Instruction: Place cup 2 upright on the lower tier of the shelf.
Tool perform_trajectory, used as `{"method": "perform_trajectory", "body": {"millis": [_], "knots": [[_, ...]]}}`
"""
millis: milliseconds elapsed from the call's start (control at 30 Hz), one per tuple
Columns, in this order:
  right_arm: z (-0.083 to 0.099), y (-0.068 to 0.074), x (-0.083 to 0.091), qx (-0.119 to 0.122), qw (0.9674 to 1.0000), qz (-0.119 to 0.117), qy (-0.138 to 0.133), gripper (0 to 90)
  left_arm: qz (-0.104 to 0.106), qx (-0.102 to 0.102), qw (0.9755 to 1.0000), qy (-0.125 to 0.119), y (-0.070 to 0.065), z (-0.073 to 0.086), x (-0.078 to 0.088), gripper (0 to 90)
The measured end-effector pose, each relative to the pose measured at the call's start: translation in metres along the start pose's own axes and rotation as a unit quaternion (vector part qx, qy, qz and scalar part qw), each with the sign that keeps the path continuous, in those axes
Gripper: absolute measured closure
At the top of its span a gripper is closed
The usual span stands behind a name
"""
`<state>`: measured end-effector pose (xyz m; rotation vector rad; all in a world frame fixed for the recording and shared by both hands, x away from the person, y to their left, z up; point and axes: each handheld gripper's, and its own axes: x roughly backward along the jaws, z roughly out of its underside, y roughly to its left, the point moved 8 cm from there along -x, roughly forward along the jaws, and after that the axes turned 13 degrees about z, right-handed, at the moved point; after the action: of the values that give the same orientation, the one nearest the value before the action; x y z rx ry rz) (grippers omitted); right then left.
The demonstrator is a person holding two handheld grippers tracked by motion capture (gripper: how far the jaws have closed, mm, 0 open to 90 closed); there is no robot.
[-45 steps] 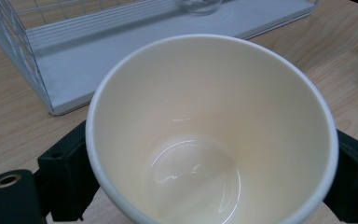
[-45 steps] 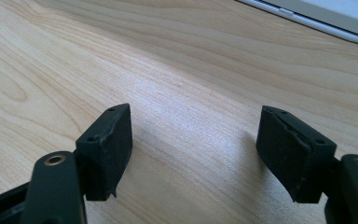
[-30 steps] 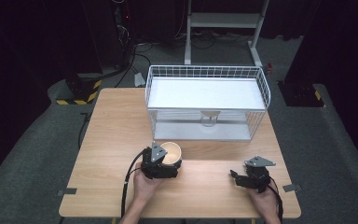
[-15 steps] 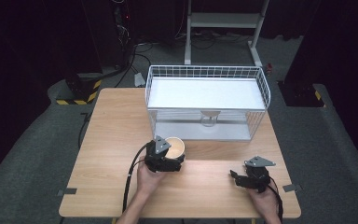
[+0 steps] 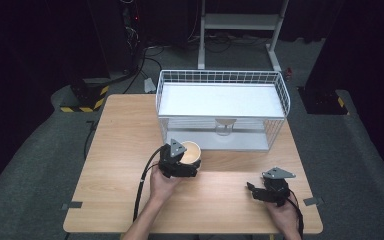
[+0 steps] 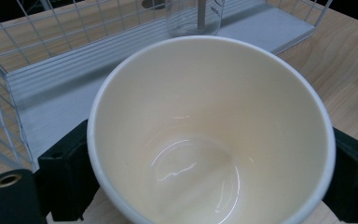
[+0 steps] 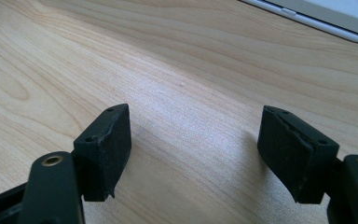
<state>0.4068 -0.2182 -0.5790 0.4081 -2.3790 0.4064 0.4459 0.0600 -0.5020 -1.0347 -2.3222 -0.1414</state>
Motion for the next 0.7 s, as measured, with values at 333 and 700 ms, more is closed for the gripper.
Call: {"method": "perform_trajectory", "body": {"millis": [333, 700], "knots": [[0.0, 0.0, 0.0, -0.001, 1.0, 0.0, 0.0, 26.2, -0.007, 0.008, 0.9999, -0.005, 0.009, -0.007, -0.005, 9.3], [0.0, 0.0, 0.0, -0.001, 1.0, 0.0, 0.001, 26.1, -0.025, 0.001, 0.9997, 0.001, 0.016, -0.017, -0.017, 9.3]]}}
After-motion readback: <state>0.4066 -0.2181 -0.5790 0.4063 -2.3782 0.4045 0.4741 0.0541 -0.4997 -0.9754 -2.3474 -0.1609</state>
